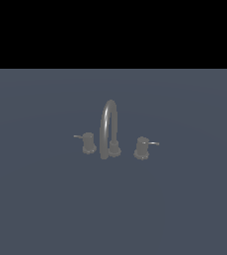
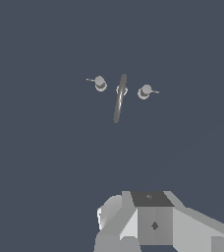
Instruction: Turn on the faucet by rotating a designated handle.
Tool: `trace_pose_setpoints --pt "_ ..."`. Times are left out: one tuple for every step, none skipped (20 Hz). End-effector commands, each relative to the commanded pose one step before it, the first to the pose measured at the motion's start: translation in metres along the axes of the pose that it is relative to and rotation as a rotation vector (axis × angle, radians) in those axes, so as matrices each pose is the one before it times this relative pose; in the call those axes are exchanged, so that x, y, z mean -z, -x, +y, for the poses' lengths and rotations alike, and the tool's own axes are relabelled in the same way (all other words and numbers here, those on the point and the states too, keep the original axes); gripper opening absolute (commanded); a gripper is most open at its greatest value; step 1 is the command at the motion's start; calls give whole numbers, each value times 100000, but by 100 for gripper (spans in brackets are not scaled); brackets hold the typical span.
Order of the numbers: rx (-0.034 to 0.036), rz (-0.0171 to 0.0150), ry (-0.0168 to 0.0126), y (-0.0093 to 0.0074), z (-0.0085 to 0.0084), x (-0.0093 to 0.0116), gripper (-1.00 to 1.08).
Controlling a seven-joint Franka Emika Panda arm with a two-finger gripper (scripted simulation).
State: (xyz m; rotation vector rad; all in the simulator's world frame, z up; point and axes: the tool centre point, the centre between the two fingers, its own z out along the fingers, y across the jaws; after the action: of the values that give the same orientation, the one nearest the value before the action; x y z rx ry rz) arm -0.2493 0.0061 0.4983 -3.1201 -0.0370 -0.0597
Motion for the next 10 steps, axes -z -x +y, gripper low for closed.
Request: trace_pose_setpoints --pt "0 0 0 0 1 0 -100" --pt "14 -61 -75 -11 -22 -17 -100" --pt "36 -161 -199 -22 -72 -43 -100" --pt "65 -281 -342 -42 -112 -75 -100" --pt "99 -398 -472 -56 -157 -105 -100" --pt "143 -514 -591 -65 -203 -133 -100" --pt "180 -547 -600 -57 -212 -137 -100" --pt "182 -443 -458 -32 -170 -106 -100" --pt "180 -337 -320 -11 -125 -76 -100" --pt "168 -221 -180 10 -81 -44 -100"
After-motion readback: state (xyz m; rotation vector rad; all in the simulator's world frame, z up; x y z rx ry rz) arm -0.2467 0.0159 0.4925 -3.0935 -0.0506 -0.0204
